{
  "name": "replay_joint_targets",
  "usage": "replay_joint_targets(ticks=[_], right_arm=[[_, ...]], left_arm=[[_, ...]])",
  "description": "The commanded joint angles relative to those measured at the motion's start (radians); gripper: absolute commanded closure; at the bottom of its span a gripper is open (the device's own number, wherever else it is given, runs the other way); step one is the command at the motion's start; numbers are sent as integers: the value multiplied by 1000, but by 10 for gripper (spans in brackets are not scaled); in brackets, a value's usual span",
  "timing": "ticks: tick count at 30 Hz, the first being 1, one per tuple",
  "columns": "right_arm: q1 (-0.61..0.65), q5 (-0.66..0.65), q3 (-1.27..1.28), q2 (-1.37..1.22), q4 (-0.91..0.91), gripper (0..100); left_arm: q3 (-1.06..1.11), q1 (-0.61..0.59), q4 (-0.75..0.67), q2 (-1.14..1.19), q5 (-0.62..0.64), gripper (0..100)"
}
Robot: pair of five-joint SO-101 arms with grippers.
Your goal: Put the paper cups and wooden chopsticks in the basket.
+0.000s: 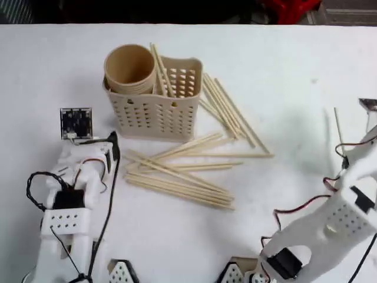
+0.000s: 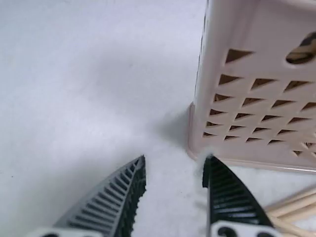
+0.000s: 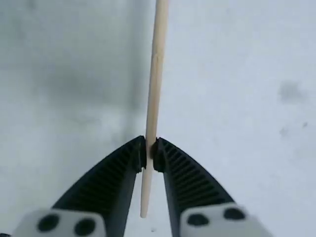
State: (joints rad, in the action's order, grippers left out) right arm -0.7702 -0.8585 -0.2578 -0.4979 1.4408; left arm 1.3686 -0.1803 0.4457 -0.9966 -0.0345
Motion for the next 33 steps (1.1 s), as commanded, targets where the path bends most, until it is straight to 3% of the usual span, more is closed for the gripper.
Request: replay_joint_targets(ticks=[1, 6, 11, 15, 19, 25, 33], right_arm=[[13, -12, 334, 199, -232, 982], [24, -41, 720, 390, -524, 980], [41, -43, 842, 479, -547, 873], [79, -40, 847, 484, -545, 757], [188, -32, 825, 486, -533, 741], [326, 170, 684, 473, -539, 741], [280, 180, 493, 214, -535, 741]], left_arm=[[-5, 7, -23, -19, -12, 797], [-3, 7, -23, -19, -12, 797], [-3, 7, -23, -19, -12, 797], [-3, 7, -23, -19, -12, 797], [-3, 7, -23, -19, -12, 797], [-3, 7, -23, -19, -12, 797], [-3, 7, -23, -19, -12, 797]])
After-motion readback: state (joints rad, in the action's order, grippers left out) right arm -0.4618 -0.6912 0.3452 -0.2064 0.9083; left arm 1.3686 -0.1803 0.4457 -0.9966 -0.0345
